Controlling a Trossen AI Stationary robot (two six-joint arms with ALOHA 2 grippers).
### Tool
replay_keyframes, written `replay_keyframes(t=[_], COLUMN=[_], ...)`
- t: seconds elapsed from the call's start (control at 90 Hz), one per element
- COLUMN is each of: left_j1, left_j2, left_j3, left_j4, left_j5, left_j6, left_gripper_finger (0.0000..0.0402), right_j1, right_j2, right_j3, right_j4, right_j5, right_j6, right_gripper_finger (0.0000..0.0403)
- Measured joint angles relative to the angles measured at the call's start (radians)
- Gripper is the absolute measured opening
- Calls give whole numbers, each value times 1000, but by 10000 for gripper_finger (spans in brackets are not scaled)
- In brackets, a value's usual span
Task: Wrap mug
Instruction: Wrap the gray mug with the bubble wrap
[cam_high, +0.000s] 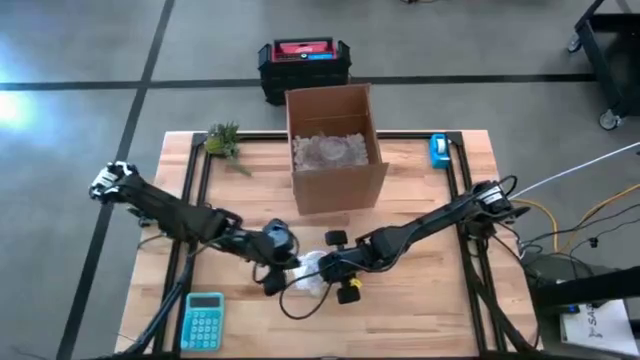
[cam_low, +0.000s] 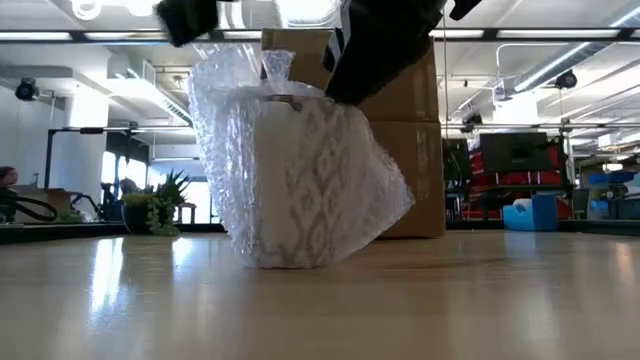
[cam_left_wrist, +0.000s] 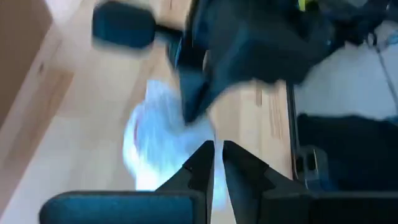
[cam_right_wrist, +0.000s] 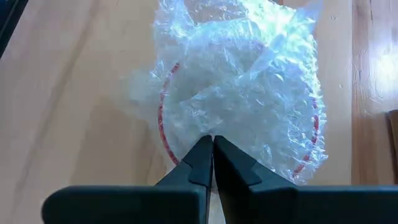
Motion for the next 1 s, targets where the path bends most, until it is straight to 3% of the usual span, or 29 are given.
replay_keyframes(t=[0.111,0.256,0.489,0.667,1.0], left_j1=[-57,-81,-39,-30,-27], left_j2=[11,74,178,178,187], left_j3=[-44,-153,-201,-158,-162], left_j4=[-132,27,389,409,448], left_j5=[-45,-63,-111,-120,-123], left_j6=[-127,-158,10,78,69], left_gripper_finger=[21,21,21,21,21], right_j1=[0,0,0,0,0], right_j2=[0,0,0,-1,0], right_j3=[0,0,-1,-1,-1], right_j4=[0,6,1,1,7], right_j5=[2,4,4,0,0], right_j6=[0,-1,-1,-9,-12], right_gripper_finger=[2,2,2,2,2])
